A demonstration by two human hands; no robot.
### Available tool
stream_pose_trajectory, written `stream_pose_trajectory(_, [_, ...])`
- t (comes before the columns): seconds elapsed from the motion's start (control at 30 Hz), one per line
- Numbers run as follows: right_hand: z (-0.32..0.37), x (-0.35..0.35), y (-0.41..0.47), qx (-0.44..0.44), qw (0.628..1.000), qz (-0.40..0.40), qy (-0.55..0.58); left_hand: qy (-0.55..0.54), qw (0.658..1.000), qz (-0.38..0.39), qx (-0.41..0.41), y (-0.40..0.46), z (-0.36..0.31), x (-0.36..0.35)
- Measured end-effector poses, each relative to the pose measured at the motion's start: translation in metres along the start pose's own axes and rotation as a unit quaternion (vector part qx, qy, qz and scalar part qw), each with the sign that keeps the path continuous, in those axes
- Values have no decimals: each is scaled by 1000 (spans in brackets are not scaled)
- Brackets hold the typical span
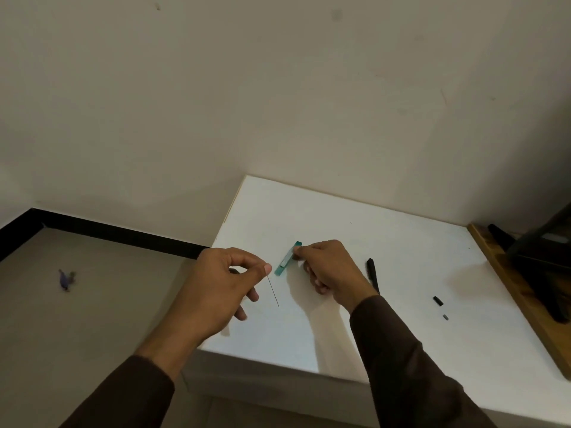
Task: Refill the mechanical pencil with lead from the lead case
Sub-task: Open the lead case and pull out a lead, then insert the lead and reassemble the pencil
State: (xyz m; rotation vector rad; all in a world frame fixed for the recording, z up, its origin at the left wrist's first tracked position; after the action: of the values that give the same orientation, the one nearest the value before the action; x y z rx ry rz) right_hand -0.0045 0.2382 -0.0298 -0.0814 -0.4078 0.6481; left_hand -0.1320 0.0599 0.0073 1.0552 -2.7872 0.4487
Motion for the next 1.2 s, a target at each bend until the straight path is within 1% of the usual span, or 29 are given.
stream_pose_trajectory(0.17, [6,0,11,14,996,18,-85,3,1000,0,2,1,0,0])
stream_pose_trajectory(0.27, [11,8,0,36,996,-4,-87,-3,1000,5,3,0,-2,0])
stream_pose_trajectory(0.37, [30,25,-28,85,990,-50,-98,-4,1000,16,6,-2,-4,-3])
stream_pose_trajectory(0.4, [37,25,-40,105,990,-50,-84,1,1000,18,5,-2,-5,-3])
stream_pose_trajectory(0.47, [52,18,-70,149,988,-18,-47,14,999,29,-5,-4,-9,-9])
stream_pose_trajectory(0.53, [59,11,-98,176,983,8,-50,19,998,47,-23,-8,-15,-18])
stream_pose_trajectory(0.6, [59,14,-112,176,982,-7,-64,14,997,68,-32,-13,-20,-28])
stream_pose_trajectory(0.8, [51,38,-132,164,984,-44,-56,-12,992,120,-28,-22,-26,-60])
stream_pose_trajectory(0.93, [36,49,-136,154,986,-58,-20,-41,986,157,-23,-28,-32,-84])
stream_pose_trajectory(1.2, [21,79,-134,150,987,-49,30,-3,984,165,-61,-33,-49,-113])
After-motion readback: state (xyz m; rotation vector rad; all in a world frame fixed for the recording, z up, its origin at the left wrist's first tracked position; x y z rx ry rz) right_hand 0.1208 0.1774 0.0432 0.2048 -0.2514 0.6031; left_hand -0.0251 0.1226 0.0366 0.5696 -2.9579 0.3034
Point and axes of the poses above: each hand's wrist, its own y-axis towards the middle knuckle, its own x-axis out of the back of the hand, z = x × y, the point moved 10 cm from there along y, towards the middle knuckle, and after that the axes turned 11 degrees about x, right-handed, at the moved point
